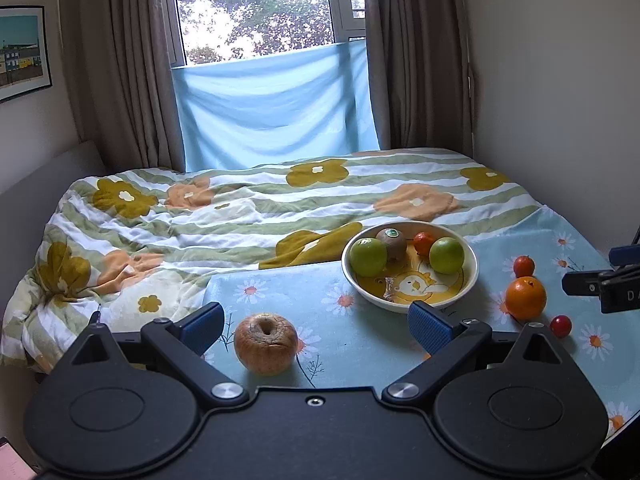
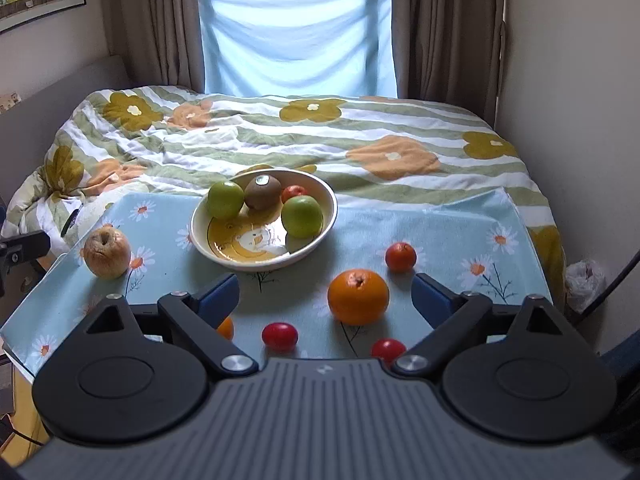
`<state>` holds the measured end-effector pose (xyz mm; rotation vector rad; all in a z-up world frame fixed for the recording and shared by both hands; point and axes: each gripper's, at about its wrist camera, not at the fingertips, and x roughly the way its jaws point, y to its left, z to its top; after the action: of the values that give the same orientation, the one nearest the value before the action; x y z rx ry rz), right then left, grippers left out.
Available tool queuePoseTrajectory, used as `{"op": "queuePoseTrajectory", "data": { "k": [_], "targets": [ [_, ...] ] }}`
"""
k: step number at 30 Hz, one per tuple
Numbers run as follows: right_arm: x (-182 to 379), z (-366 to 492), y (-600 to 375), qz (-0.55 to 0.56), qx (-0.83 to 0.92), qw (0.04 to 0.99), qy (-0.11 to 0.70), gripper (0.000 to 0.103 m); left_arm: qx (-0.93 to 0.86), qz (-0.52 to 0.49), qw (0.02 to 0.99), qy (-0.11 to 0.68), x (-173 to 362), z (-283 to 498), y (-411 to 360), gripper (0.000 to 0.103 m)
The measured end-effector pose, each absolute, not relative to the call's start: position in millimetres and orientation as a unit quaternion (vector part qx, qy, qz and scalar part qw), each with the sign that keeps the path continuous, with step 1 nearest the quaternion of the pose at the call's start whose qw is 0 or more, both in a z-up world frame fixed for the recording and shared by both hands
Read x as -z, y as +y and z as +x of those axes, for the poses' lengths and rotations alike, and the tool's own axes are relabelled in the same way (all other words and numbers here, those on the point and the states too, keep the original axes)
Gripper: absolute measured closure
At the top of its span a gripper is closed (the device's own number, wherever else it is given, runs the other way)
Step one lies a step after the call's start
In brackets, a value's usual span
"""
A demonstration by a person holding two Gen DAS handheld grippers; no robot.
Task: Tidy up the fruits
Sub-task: 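Withdraw both grippers from the bowl back over the tablecloth, then close the left gripper on the wrinkled brown apple while the right gripper closes on a red tomato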
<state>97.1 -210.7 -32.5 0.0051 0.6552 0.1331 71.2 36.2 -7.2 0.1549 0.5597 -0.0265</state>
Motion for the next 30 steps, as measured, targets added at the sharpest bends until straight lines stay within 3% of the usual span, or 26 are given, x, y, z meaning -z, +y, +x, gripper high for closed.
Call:
{"op": "queuePoseTrajectory", "data": {
  "k": [21, 30],
  "targets": [
    [97.8, 81.4, -136.3, 0.059, 0.054, 0.930, 0.359, 0.000, 0.123, 0.126, 0.929, 0.327, 70.5, 137.3, 119.0, 0.003],
    [128.9, 97.6, -132.1, 0.058, 0.084, 0.925, 0.367, 0.008, 0.151, 0.137, 0.918, 0.340, 100.4, 168.5, 126.8, 0.003]
  ]
}}
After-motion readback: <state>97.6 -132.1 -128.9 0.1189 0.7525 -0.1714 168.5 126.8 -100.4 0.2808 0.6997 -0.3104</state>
